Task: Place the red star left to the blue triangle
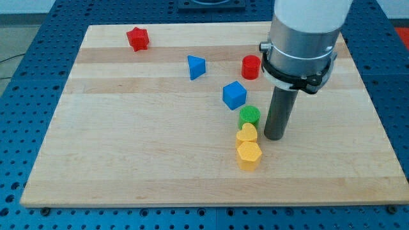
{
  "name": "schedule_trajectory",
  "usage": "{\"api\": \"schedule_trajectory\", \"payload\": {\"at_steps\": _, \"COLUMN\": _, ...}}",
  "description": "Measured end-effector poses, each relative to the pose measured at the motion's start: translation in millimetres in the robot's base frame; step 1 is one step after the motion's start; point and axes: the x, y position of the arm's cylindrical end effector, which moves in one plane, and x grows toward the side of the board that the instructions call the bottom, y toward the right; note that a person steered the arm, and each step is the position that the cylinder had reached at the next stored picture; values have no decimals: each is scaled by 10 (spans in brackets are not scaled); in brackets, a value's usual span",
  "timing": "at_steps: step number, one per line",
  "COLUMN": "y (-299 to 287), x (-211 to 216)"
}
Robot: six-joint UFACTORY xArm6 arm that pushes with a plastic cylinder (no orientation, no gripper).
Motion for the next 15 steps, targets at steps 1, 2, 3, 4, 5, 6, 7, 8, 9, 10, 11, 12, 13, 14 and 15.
{"api": "schedule_trajectory", "payload": {"at_steps": 1, "y": 83, "x": -43}}
{"api": "schedule_trajectory", "payload": {"at_steps": 2, "y": 388, "x": -314}}
{"api": "schedule_trajectory", "payload": {"at_steps": 3, "y": 525, "x": -1168}}
{"api": "schedule_trajectory", "payload": {"at_steps": 4, "y": 1074, "x": -1980}}
{"api": "schedule_trajectory", "payload": {"at_steps": 5, "y": 502, "x": -2286}}
{"api": "schedule_trajectory", "payload": {"at_steps": 6, "y": 281, "x": -2444}}
{"api": "schedule_trajectory", "payload": {"at_steps": 7, "y": 917, "x": -2636}}
{"api": "schedule_trajectory", "payload": {"at_steps": 8, "y": 206, "x": -2768}}
{"api": "schedule_trajectory", "payload": {"at_steps": 9, "y": -804, "x": -2751}}
{"api": "schedule_trajectory", "payload": {"at_steps": 10, "y": -982, "x": -3112}}
{"api": "schedule_trajectory", "payload": {"at_steps": 11, "y": -1997, "x": -3132}}
{"api": "schedule_trajectory", "payload": {"at_steps": 12, "y": -2580, "x": -2896}}
{"api": "schedule_trajectory", "payload": {"at_steps": 13, "y": -2709, "x": -2828}}
{"api": "schedule_trajectory", "payload": {"at_steps": 14, "y": -2794, "x": -2537}}
{"api": "schedule_trajectory", "payload": {"at_steps": 15, "y": -2688, "x": -2107}}
